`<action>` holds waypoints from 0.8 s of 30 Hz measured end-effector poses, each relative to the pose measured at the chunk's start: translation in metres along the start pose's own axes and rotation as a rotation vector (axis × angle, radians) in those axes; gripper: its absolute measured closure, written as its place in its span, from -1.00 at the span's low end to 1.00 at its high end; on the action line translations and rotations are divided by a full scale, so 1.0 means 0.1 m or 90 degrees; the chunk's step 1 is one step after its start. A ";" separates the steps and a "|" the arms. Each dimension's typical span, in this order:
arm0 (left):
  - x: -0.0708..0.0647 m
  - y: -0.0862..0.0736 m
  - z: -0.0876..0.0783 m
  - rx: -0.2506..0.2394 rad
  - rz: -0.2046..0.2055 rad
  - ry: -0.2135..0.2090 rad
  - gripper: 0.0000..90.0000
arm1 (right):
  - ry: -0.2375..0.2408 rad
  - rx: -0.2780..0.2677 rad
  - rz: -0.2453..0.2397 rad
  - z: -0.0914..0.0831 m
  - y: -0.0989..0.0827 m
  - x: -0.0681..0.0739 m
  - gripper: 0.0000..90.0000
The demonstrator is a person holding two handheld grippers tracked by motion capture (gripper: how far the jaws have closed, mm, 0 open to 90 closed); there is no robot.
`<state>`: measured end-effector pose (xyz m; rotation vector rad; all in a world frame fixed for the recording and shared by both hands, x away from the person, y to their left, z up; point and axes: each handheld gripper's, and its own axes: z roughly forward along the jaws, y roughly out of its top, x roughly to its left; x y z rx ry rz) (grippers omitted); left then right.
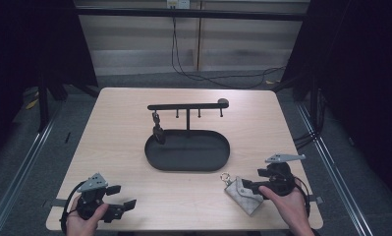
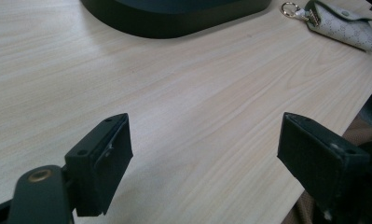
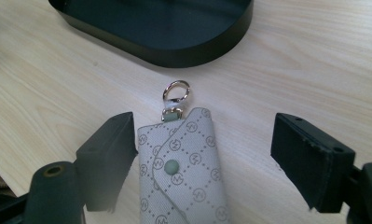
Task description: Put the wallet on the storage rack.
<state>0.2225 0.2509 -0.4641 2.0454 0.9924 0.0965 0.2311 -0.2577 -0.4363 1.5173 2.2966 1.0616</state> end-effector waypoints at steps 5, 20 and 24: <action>0.01 0.01 0.03 0.017 0.008 0.003 -0.53 | 0.018 0.036 0.025 0.02 0.04 -0.03 -0.43; -0.03 0.03 0.05 0.022 0.038 0.011 -0.53 | 0.021 0.197 -0.023 0.25 0.17 0.07 -0.46; -0.03 0.03 0.05 0.020 0.032 0.013 -0.53 | 0.028 0.228 -0.031 0.29 0.18 0.09 -0.56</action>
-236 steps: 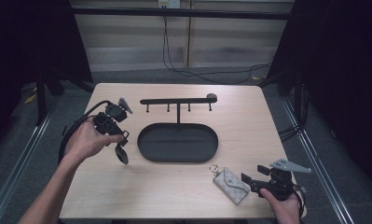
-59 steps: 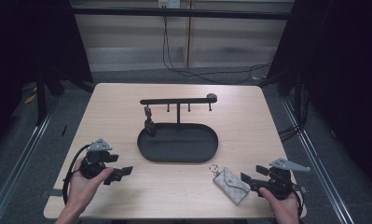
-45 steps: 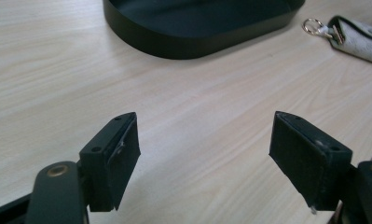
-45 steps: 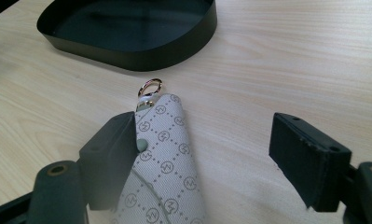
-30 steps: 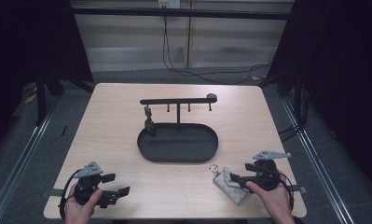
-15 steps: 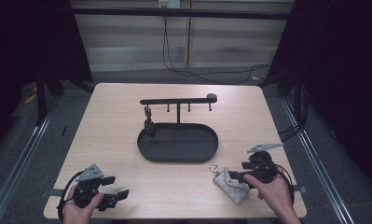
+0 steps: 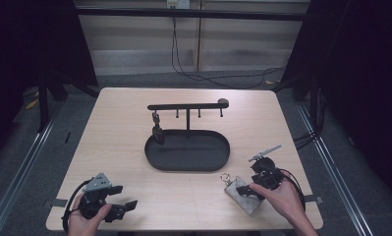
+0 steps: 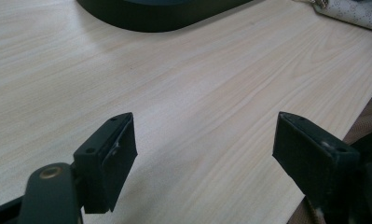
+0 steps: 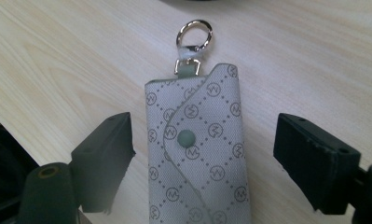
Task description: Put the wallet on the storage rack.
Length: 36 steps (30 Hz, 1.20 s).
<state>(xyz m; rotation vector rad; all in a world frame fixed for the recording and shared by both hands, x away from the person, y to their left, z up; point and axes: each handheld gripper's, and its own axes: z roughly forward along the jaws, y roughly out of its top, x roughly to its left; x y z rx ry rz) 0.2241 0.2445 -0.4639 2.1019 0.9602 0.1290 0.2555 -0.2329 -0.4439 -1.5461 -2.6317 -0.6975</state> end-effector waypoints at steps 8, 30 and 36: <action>-0.01 0.00 0.02 0.012 0.002 -0.005 -0.53 | -0.002 0.063 -0.024 0.12 0.06 0.08 -0.46; 0.00 0.00 0.02 0.011 0.004 -0.006 -0.53 | -0.029 0.133 -0.044 0.32 0.04 0.09 -0.42; 0.01 0.00 0.02 0.008 0.002 -0.005 -0.53 | -0.044 0.153 -0.049 0.34 0.07 0.13 -0.41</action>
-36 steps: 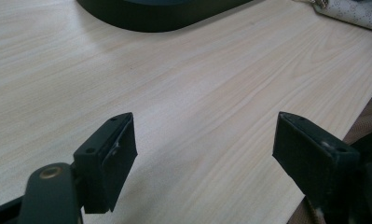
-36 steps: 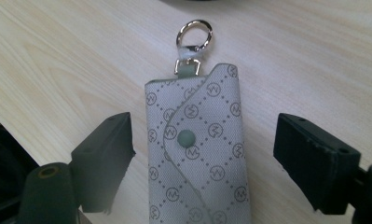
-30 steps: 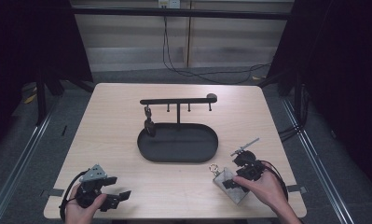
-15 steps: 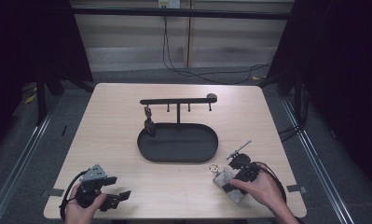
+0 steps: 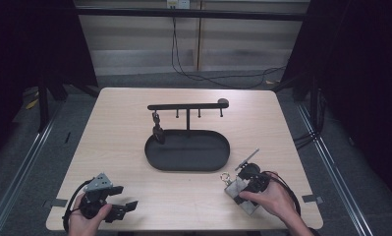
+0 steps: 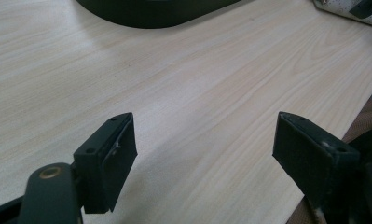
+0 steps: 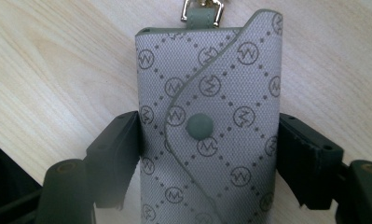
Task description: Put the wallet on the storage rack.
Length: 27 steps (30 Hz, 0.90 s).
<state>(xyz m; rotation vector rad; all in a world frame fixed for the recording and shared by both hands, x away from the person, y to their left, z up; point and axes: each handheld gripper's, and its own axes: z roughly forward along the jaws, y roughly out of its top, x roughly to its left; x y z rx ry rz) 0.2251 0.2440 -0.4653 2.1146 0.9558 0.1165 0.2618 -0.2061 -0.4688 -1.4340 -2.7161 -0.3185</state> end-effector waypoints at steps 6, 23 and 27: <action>0.00 0.00 0.00 0.000 -0.001 0.000 -0.53 | -0.024 0.026 -0.013 0.01 0.04 0.05 -0.37; 0.02 0.00 0.00 0.003 -0.006 -0.001 -0.53 | -0.031 0.056 -0.007 -0.06 0.11 0.05 -0.24; 0.03 0.00 -0.01 0.002 -0.007 -0.001 -0.53 | -0.037 0.055 -0.006 -0.11 0.12 0.05 -0.24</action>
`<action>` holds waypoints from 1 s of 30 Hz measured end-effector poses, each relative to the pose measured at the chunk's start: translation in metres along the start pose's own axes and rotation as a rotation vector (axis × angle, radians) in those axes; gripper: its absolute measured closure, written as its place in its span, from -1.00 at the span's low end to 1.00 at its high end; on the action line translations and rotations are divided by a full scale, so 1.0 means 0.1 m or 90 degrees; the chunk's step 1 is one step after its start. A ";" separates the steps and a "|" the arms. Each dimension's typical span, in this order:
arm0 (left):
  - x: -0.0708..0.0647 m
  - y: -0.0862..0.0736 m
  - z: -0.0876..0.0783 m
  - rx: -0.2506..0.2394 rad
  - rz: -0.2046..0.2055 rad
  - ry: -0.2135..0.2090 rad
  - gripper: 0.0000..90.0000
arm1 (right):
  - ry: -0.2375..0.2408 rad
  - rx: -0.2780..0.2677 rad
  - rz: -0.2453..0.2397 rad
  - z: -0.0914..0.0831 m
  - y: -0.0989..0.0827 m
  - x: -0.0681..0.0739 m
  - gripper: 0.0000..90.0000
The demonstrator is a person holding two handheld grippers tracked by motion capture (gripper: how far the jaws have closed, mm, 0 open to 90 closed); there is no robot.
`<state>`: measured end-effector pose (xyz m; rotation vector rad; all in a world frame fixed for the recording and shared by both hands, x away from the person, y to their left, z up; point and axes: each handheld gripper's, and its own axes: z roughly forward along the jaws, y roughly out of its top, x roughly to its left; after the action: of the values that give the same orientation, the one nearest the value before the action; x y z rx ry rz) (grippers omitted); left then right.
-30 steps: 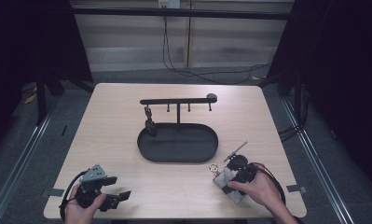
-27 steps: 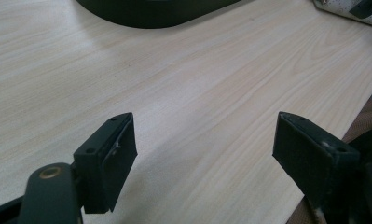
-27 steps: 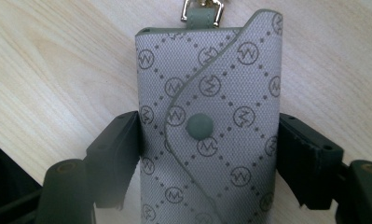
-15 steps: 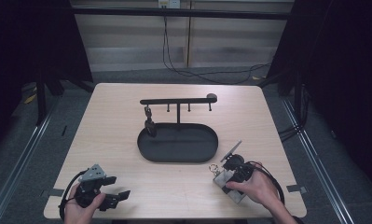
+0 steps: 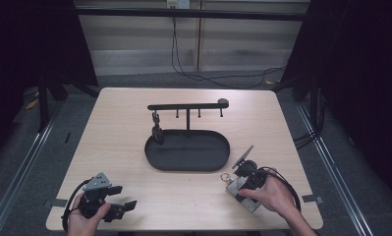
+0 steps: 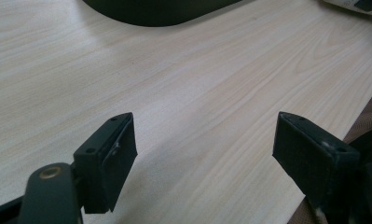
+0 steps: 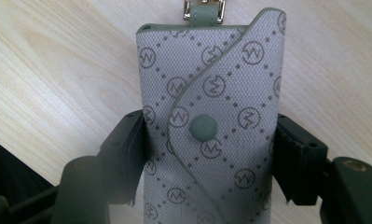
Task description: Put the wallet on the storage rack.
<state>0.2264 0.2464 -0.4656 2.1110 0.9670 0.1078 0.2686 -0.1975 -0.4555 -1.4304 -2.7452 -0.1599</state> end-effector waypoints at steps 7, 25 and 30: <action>0.01 0.00 0.00 -0.001 0.000 0.000 -0.53 | -0.007 0.002 -0.002 -0.08 0.01 0.00 -0.24; 0.03 0.00 0.00 0.002 -0.012 -0.006 -0.53 | -0.013 -0.004 -0.003 -0.28 0.08 -0.06 -0.24; 0.04 0.00 -0.01 -0.008 -0.015 -0.003 -0.53 | -0.010 0.005 -0.005 -0.31 0.10 -0.09 -0.24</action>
<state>0.2290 0.2497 -0.4656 2.0869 0.9847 0.0973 0.2815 -0.2023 -0.4247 -1.4264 -2.7611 -0.1380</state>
